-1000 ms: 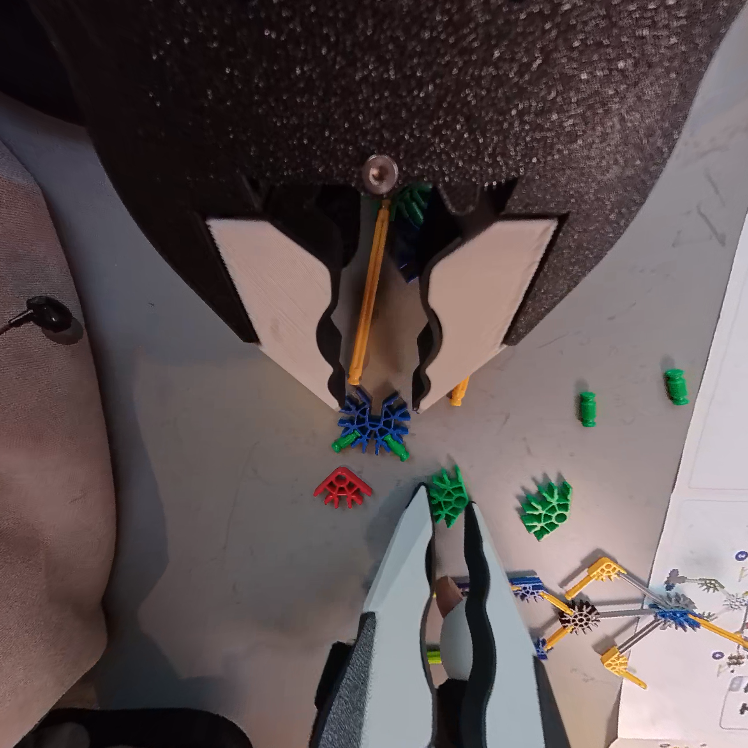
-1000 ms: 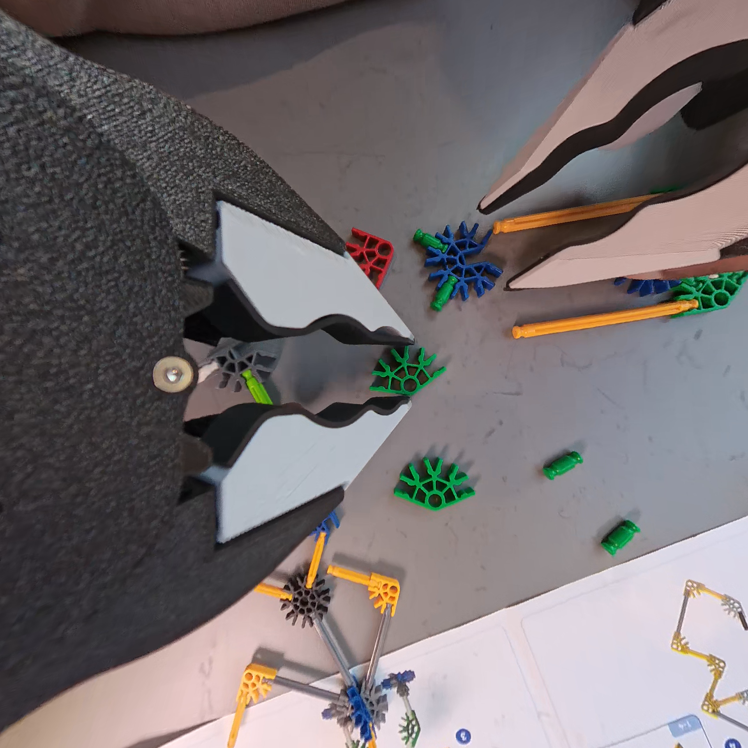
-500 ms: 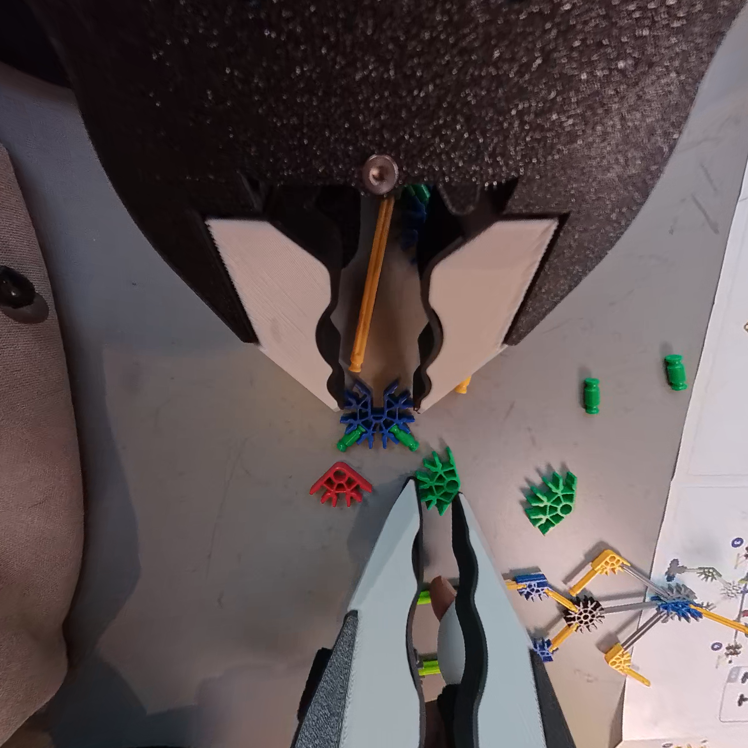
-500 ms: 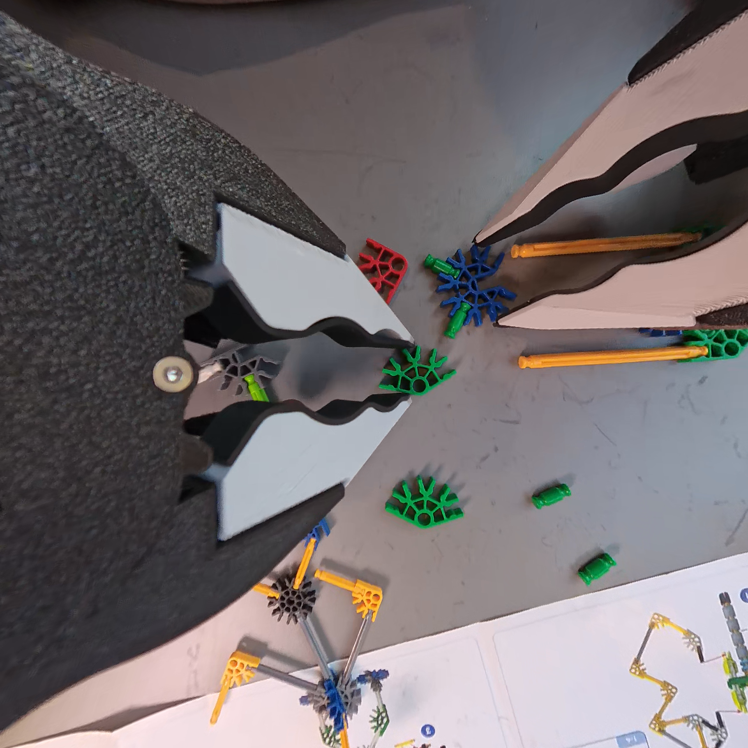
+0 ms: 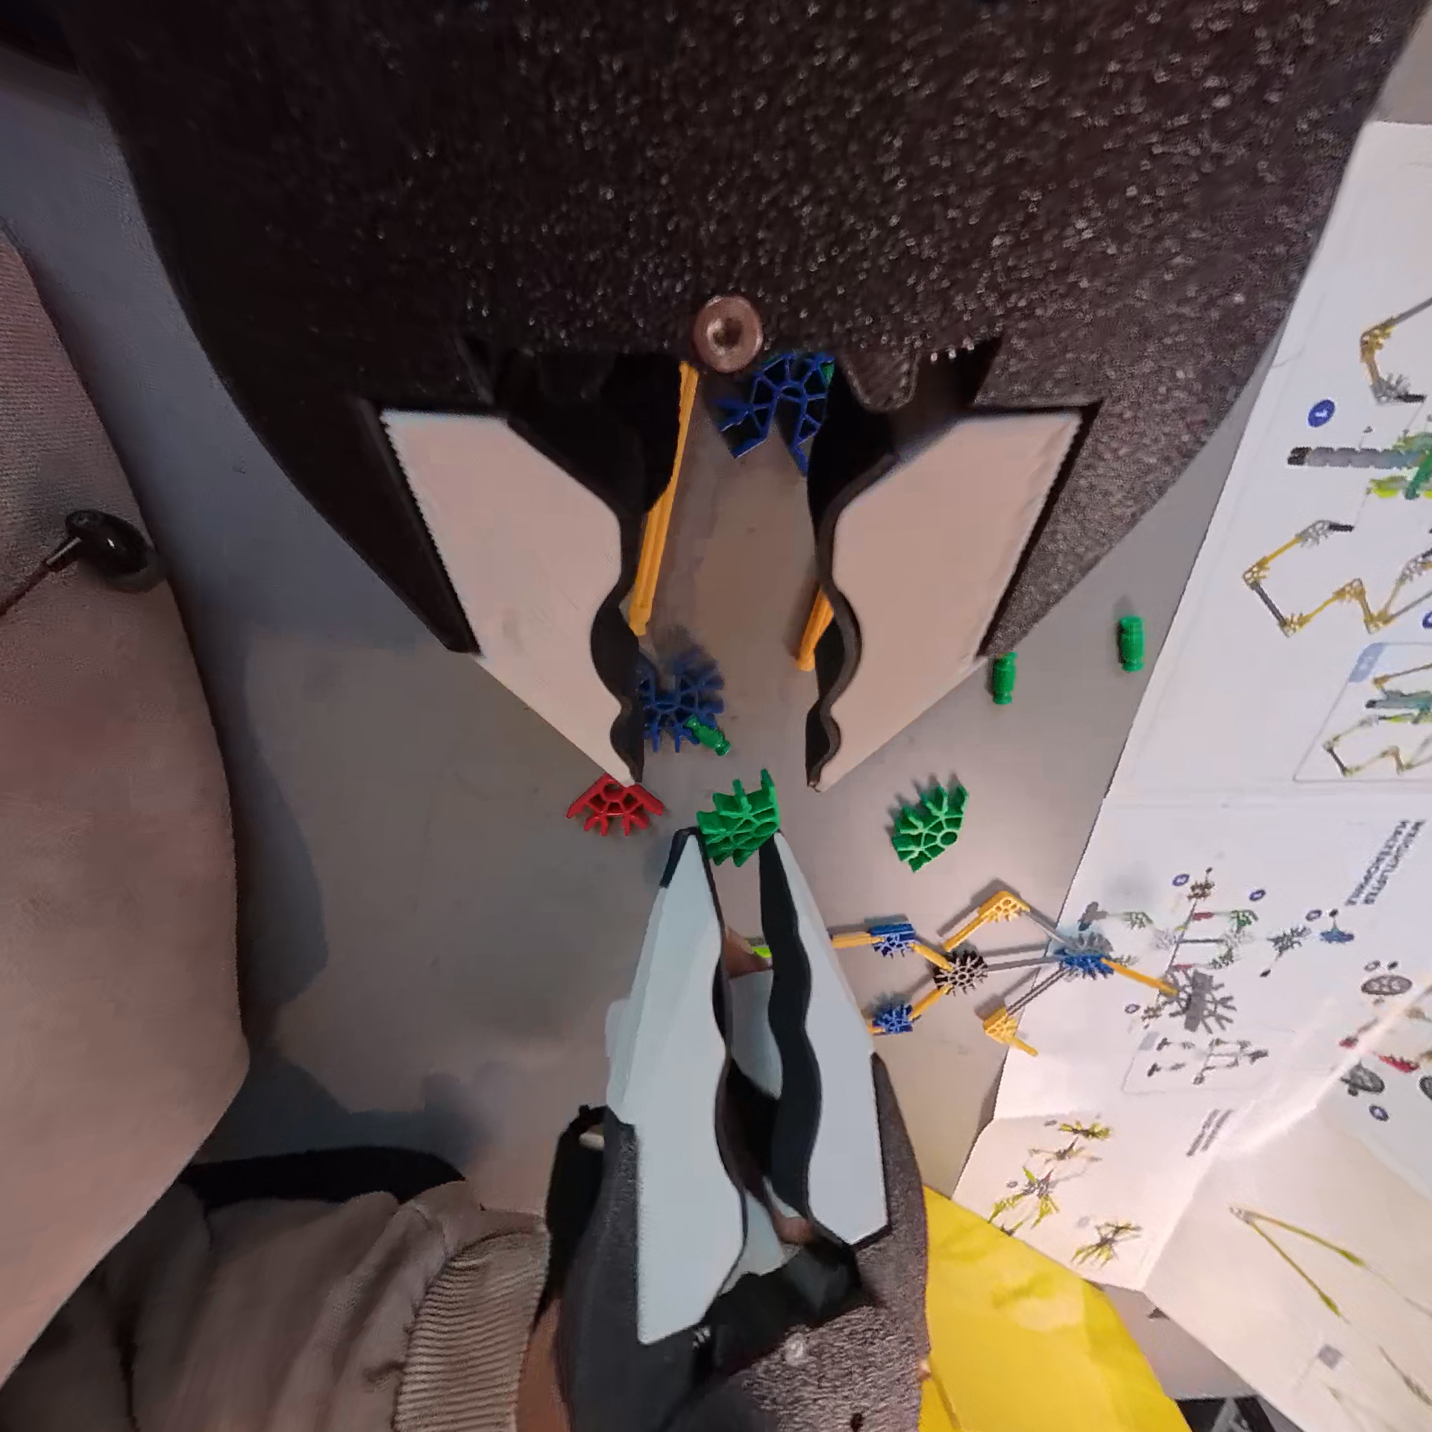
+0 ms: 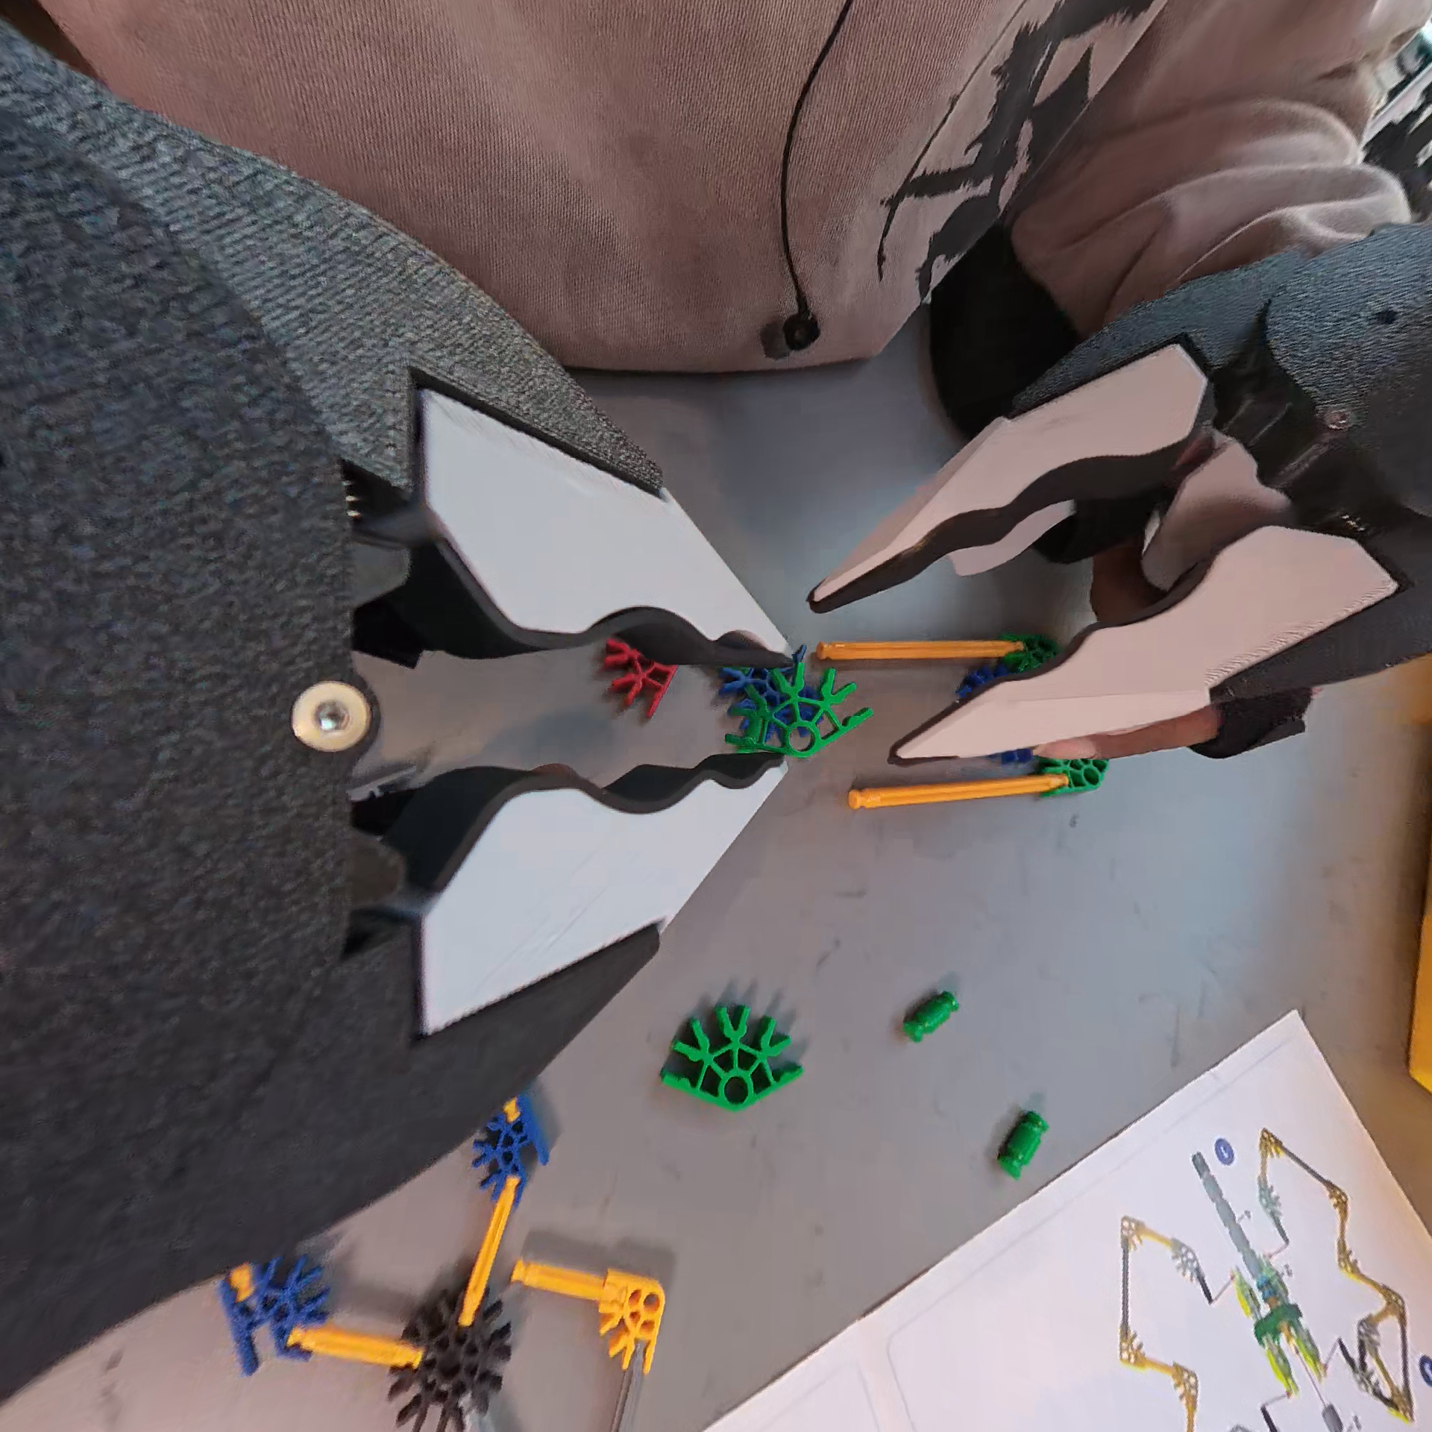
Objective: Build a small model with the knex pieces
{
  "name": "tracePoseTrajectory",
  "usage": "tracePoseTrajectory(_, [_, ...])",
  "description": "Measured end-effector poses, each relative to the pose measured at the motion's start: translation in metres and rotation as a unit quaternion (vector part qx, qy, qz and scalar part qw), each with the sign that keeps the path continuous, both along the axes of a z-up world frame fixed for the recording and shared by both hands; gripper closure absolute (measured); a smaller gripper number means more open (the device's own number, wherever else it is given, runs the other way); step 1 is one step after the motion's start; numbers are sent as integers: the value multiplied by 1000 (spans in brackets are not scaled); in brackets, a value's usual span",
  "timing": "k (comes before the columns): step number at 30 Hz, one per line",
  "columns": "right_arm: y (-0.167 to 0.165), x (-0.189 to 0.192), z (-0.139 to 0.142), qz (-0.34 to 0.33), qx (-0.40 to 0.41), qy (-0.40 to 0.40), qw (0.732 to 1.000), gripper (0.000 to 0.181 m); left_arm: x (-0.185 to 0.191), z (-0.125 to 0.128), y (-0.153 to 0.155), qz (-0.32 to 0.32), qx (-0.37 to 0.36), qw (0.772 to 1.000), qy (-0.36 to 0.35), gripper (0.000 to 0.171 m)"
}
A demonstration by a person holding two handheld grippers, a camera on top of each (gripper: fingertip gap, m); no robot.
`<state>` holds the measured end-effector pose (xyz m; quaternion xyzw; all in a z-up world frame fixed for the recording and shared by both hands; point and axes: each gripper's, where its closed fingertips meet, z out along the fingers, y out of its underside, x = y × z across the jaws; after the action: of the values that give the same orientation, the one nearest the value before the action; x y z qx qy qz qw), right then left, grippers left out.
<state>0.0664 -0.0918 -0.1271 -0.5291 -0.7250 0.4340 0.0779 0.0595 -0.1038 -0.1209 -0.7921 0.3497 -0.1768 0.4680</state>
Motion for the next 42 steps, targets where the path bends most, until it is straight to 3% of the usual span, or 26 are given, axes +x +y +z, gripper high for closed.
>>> tracePoseTrajectory(6, [-5,-1,13,5,-50,19,999,161,2,4,2,-2,24,1000,6,141])
tracePoseTrajectory(19, [-1,-5,26,29,73,124,989,161,-1,17,6,12,70,997,10,157])
tracePoseTrajectory(26, [4,-4,18,29,118,120,985,161,-2,9,10,24,62,998,13,161])
tracePoseTrajectory(42, [10,-7,4,21,95,103,990,161,-8,-7,14,32,31,999,17,161])
